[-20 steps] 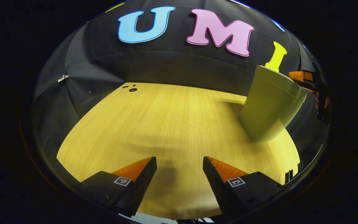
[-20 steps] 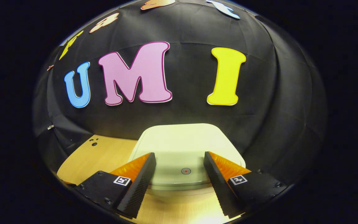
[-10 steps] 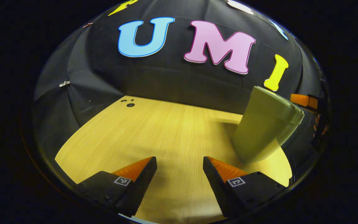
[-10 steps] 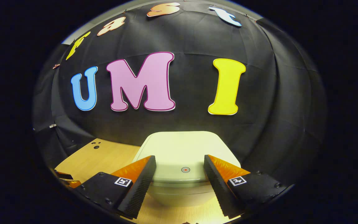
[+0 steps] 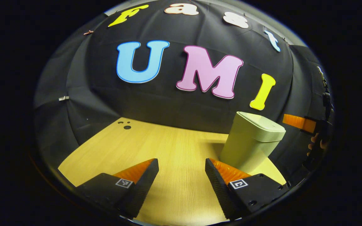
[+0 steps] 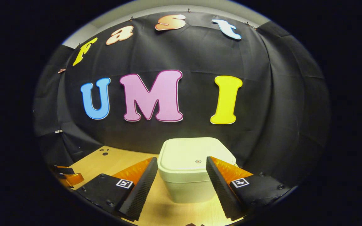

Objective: Press the lid of the desktop garbage bin to open it, pick up the crumpled paper on the desktop and throw it into the bin, then pick up the pop can on the desktop and drop it into the bin, and finally close the garbage bin lid.

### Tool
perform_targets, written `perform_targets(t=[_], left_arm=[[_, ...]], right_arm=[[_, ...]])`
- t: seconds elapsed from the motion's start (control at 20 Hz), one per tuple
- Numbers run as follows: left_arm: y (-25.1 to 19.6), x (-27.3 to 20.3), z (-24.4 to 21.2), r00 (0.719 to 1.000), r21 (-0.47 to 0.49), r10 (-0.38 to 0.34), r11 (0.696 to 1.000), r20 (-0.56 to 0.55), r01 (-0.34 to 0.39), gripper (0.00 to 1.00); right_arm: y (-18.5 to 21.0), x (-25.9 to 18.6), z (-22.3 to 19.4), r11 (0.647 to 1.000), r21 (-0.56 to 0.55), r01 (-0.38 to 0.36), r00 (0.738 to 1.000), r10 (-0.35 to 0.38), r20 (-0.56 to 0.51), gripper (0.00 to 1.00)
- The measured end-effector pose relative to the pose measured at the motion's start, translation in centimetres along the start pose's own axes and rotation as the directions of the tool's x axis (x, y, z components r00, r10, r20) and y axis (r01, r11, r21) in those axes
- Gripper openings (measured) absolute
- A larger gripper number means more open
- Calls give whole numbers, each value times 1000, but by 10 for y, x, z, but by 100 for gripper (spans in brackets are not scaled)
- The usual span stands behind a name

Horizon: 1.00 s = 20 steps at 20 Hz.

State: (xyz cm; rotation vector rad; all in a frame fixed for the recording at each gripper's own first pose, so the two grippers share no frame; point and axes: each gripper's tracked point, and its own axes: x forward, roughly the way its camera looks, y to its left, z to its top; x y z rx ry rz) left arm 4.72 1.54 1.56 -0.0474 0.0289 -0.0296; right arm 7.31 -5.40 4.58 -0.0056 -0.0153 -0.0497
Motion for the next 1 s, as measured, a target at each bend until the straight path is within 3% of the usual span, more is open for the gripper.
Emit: perform_targets(t=[0.25, 0.45, 1.0], left_arm=[[16, -68, 5, 995, 57, 9, 998, 98, -15, 95], [23, -107, -11, 995, 75, 2, 997, 105, -10, 96], [24, -127, -30, 996, 71, -22, 997, 85, 16, 96]], right_arm=[[38, -60, -2, 999, -20, -35, 997, 36, 72, 97], [69, -92, -27, 996, -37, -76, 997, 77, 30, 97], [113, -145, -67, 986, -83, -144, 989, 140, -45, 97]])
